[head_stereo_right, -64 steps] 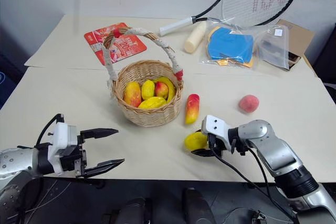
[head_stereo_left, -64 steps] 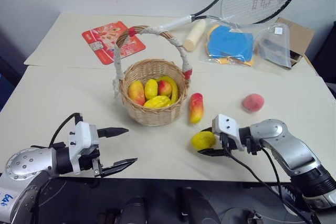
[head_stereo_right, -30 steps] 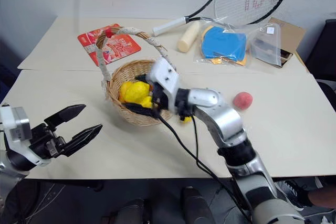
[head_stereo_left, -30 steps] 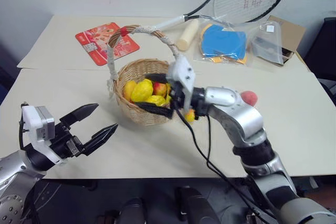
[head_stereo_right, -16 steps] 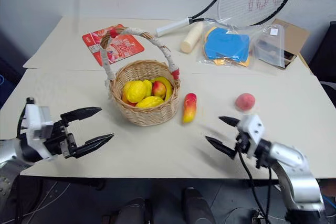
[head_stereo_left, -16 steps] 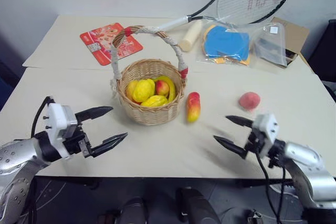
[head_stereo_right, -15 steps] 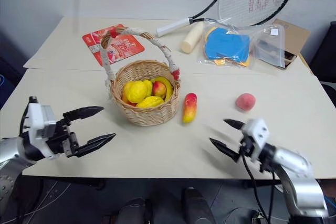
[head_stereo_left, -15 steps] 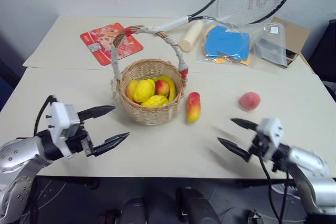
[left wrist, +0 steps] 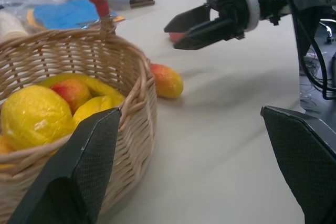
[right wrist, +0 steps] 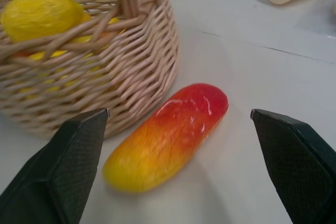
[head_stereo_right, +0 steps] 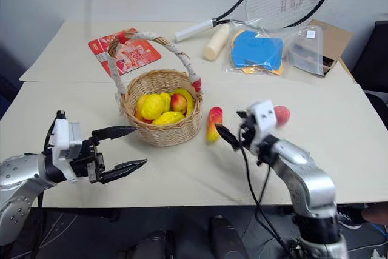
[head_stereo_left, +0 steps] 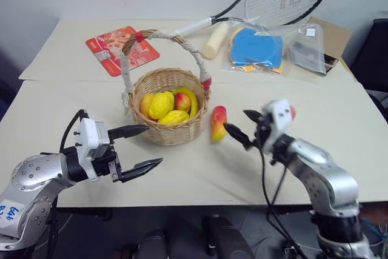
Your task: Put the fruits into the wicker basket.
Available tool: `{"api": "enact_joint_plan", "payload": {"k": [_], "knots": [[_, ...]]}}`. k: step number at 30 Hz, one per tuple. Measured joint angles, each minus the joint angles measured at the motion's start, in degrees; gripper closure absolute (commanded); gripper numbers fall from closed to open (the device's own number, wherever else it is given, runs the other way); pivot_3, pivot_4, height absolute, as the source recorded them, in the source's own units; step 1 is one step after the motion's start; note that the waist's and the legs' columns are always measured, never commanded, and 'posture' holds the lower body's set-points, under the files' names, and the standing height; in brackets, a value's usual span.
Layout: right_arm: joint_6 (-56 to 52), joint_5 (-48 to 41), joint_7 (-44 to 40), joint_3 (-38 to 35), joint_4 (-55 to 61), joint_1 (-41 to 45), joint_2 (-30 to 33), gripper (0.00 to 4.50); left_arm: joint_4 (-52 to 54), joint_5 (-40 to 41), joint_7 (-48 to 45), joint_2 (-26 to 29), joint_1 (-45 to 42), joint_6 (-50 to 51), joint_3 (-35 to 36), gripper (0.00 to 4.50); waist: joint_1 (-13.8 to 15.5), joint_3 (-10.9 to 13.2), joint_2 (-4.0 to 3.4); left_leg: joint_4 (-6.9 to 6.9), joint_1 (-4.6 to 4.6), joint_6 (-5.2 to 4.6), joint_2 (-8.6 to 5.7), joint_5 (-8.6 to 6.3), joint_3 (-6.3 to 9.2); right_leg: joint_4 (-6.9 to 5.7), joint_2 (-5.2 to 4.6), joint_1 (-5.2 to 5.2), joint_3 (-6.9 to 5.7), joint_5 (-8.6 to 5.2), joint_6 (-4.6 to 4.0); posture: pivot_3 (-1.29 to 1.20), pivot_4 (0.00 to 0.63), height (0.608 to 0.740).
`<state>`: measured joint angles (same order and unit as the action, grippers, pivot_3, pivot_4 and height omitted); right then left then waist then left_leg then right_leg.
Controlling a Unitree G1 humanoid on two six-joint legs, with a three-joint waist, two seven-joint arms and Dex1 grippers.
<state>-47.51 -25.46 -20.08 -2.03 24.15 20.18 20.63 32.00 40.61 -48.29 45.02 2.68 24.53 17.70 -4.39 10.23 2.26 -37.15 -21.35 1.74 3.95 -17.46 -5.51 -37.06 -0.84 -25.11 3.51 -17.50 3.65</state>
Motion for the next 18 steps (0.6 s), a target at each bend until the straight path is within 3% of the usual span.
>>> {"api": "enact_joint_plan", "payload": {"k": [7,15,18], "knots": [[-5.55,7.07,9.54,5.95,-4.04,4.99,-3.39,0.03,1.78,0.0,1.58,-0.14,3.02,0.5,1.74,0.0,0.15,0.0,0.0,-0.04,-0.31,0.05,-0.01,0.03,-0.19,0.06,-0.05,-0.32,0.02,-0.03,0.0,0.0,0.15,0.74],[-9.16,8.62,9.98,10.0,-9.14,10.11,-7.37,0.03,3.54,0.02,3.28,-0.16,4.25,0.57,3.72,0.0,-0.48,-0.04,0.06,-0.06,-0.09,0.07,-0.09,0.07,-0.16,-0.36,0.15,-0.31,0.09,-0.02,-0.01,0.0,0.15,0.74],[-12.36,8.29,10.18,8.46,-10.75,12.02,-8.81,0.03,3.52,0.01,3.45,-0.15,4.3,0.57,3.93,0.0,-0.46,-0.07,0.11,-0.07,-0.06,0.12,-0.08,0.12,-0.11,-0.43,0.19,-0.3,0.09,-0.02,-0.03,0.0,0.15,0.74]]}}
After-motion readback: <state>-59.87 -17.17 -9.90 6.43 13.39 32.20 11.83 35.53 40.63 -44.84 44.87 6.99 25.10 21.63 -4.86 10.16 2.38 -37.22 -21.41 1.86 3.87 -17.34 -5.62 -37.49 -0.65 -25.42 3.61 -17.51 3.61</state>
